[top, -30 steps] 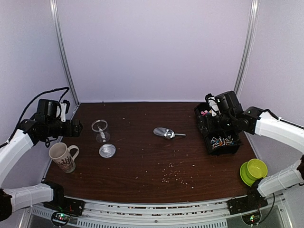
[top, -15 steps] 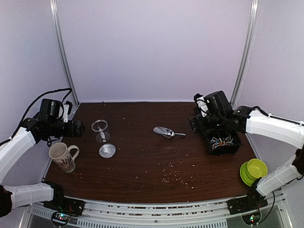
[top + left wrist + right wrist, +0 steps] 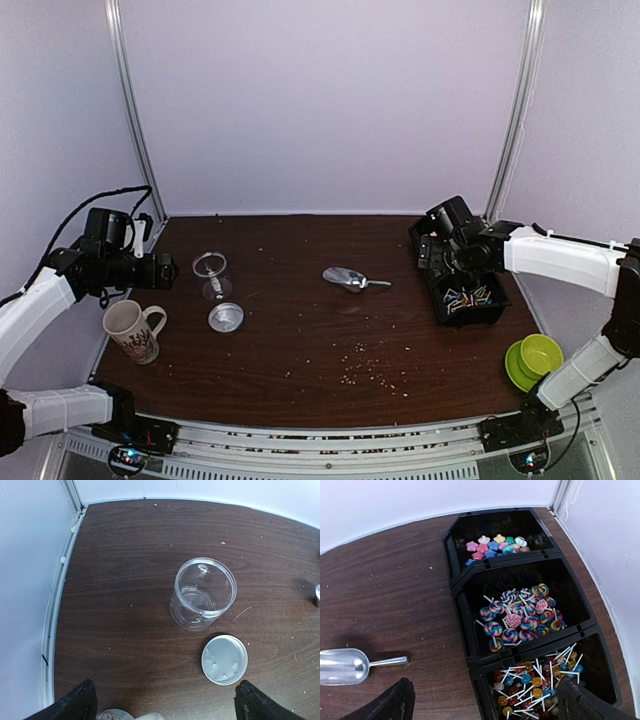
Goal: Pack the candies
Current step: Move the plate to the center of the board.
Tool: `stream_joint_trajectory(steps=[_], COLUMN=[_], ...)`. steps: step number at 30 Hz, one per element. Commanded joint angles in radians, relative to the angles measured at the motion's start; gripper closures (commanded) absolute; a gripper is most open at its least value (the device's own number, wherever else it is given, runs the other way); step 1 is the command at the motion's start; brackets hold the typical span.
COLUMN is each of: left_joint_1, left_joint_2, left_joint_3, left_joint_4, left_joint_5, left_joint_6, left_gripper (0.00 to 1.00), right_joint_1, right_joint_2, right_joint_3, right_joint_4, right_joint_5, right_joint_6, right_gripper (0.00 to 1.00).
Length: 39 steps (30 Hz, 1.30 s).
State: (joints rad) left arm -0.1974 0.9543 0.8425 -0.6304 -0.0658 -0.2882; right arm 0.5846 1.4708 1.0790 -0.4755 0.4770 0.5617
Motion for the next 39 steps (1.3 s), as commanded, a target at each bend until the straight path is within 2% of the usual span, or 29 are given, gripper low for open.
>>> stream_joint_trajectory(steps=[1,6,12,20,24,39], left_joint_1=[0.000,0.000,0.000,0.000,0.001,0.000], left_joint_2=[0.010,0.009,0.003,0.000,0.001,-0.005], left_joint_3=[0.012,0.012,0.010,0.009,0.009,0.007], left_joint_4=[0.031,0.031,0.031,0.031,0.031,0.031], left_joint_5=[0.015,0.020,0.020,0.019,0.023,0.021], left_joint_6=[-0.013,-0.012,-0.013,-0.013,-0.013,-0.013], left_gripper=[0.02,0.02,0.02,0.02,0.02,0.02], right_joint_1=[-0.009,-0.027,-0.087,-0.143,-0.159,-0.193], right_joint_2=[-0.031,-0.021,0.010,0.106,0.153,0.262], right_joint_3=[-0.036,-0.051,-0.069,-0.033,-0.008,0.072], right_joint_4=[-0.052,-0.102,-0.096,-0.106,-0.123,-0.151], right_joint_5=[0.091,0.137,0.107,0.056,0.031,0.034], right_joint_6=[0.312,0.507,0.614,0.624,0.643,0.661], right_gripper=[0.00,0.00,0.00,0.02,0.14,0.10])
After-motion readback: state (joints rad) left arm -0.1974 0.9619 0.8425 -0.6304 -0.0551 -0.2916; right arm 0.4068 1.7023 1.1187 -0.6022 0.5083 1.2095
